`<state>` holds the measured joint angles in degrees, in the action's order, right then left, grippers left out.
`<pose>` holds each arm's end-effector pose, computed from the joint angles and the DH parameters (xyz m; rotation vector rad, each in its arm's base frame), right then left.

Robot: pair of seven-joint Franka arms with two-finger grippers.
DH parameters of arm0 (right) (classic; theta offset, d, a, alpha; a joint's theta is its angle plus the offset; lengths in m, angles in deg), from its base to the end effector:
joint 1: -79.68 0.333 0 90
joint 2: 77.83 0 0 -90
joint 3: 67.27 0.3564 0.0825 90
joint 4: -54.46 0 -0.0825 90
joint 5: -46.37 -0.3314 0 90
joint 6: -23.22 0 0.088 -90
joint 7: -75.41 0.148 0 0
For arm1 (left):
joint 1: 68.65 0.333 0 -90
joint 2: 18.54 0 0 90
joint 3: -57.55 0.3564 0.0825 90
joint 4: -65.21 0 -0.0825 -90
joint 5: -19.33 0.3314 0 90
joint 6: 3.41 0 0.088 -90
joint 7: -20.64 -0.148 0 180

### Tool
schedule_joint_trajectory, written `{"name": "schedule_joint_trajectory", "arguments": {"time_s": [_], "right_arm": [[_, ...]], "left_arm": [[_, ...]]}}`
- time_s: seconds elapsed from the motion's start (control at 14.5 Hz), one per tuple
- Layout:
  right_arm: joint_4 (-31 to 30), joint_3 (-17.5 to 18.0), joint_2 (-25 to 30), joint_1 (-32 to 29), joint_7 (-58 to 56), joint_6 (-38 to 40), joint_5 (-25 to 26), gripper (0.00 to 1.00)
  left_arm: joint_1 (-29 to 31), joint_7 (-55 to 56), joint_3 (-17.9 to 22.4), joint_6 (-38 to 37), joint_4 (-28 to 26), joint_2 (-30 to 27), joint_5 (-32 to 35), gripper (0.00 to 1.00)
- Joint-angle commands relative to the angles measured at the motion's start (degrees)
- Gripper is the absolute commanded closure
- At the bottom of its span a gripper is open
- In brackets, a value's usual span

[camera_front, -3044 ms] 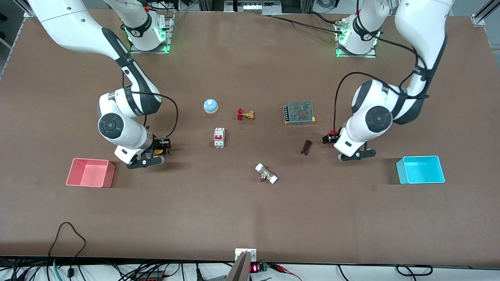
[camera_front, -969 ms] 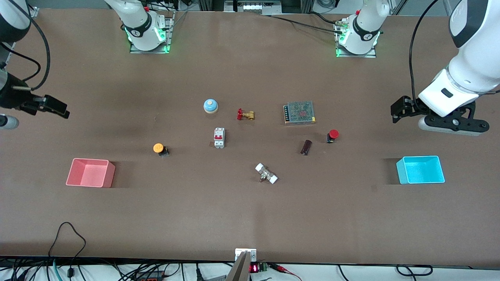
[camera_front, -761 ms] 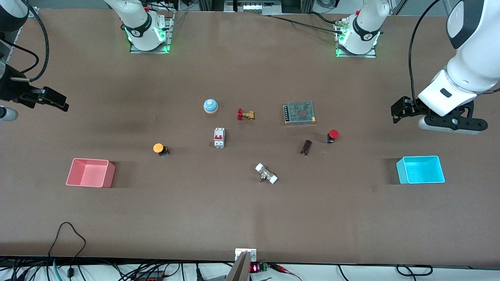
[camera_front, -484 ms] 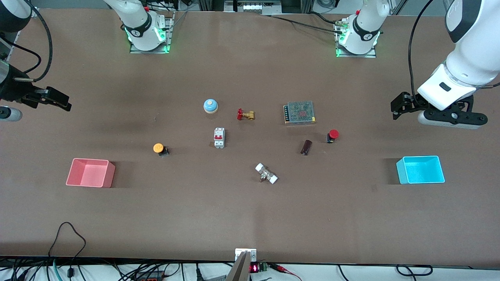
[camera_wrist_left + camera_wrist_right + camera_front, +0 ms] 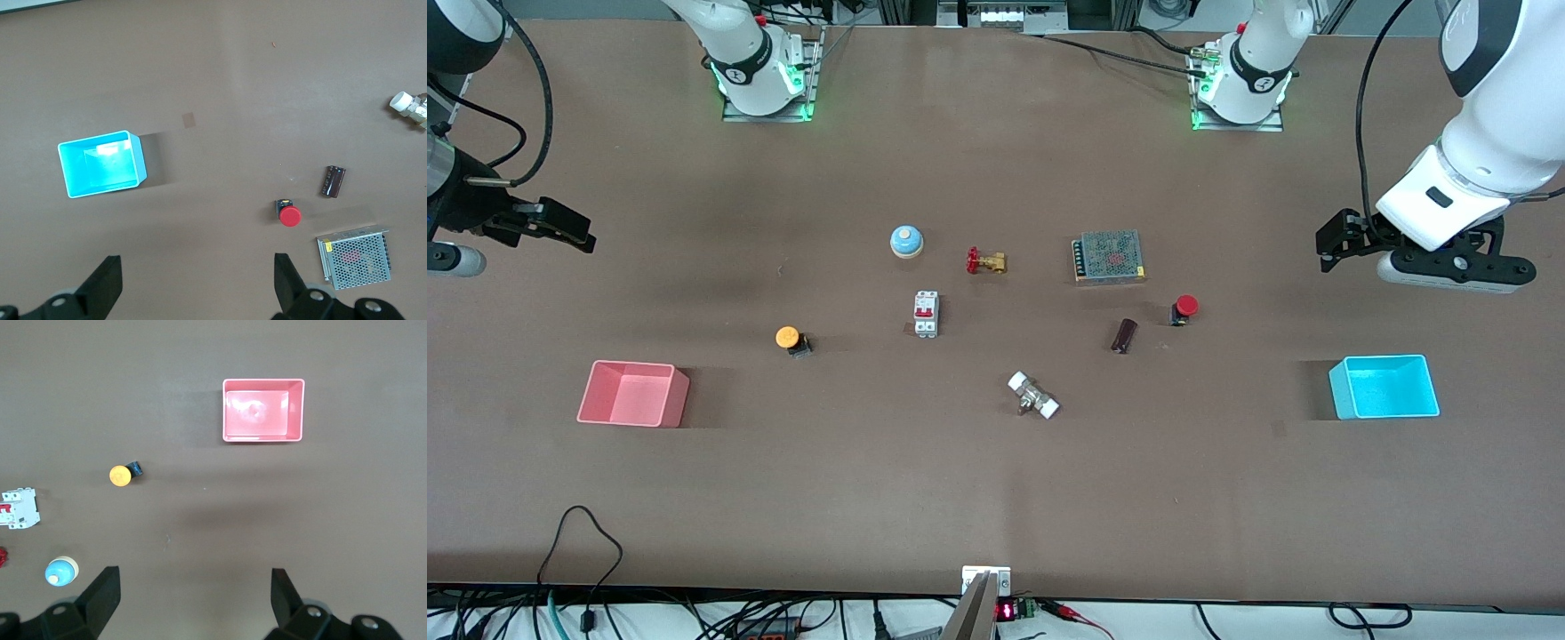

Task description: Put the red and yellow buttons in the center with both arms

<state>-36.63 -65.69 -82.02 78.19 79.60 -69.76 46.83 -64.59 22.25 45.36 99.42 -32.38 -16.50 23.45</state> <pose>0.5279 -0.0009 0.5827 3.1315 -0.1112 -0.0625 0.5278 -0.0645 0.5699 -3.0759 0.1963 -0.0953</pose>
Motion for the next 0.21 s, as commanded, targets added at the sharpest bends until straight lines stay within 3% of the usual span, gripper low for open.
{"name": "schedule_joint_trajectory", "arguments": {"time_s": [0.0,0.14], "right_arm": [[0.21,-0.88,-0.11,0.44,-0.58,0.60,-2.83,0.00],[0.30,-0.96,-0.11,0.35,-0.67,0.69,-2.84,0.00]], "left_arm": [[0.25,-0.56,-0.29,0.00,-1.20,-1.42,-0.87,0.00],[0.25,-0.47,-0.29,0.00,-1.20,-1.42,-0.87,0.00]]}}
